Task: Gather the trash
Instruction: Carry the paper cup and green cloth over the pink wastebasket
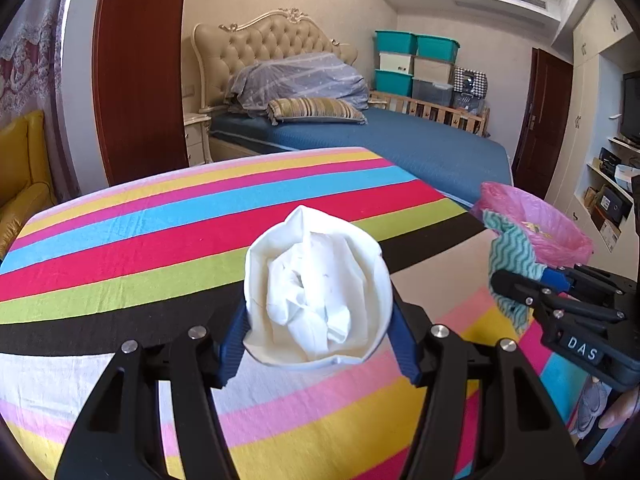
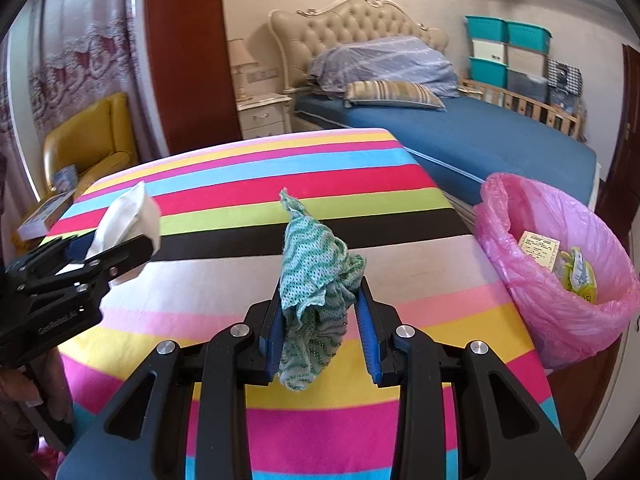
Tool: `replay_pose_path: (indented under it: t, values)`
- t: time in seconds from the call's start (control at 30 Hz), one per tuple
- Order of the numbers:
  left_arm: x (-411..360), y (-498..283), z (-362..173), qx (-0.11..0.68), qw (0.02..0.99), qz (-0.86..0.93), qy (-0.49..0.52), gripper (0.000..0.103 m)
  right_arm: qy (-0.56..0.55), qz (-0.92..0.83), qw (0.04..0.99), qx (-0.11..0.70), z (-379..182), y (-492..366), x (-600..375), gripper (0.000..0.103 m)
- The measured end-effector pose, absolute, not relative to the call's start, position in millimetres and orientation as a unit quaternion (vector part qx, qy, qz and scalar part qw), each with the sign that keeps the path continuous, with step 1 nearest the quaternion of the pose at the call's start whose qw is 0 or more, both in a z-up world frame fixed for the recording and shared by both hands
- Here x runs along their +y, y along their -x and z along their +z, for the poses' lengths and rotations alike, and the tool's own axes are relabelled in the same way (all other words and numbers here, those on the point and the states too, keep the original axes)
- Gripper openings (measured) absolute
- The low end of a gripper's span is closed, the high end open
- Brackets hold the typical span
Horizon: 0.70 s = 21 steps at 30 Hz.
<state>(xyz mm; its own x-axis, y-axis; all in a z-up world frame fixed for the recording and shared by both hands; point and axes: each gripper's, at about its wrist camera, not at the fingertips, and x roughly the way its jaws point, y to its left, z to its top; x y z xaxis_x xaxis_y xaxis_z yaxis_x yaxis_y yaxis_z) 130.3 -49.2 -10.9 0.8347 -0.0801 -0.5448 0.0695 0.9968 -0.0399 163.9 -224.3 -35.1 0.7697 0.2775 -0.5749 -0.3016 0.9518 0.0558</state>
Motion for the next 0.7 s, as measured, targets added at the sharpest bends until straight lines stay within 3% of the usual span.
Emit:
replay_pose_path:
  t: [0.7]
  values:
    - [-87.4,-108.3,18.3,0.230,0.970,-0.071,-0.025,0.061,0.009,0.141,0.961,0.239,6.1,-118.4,-270.7,0.032]
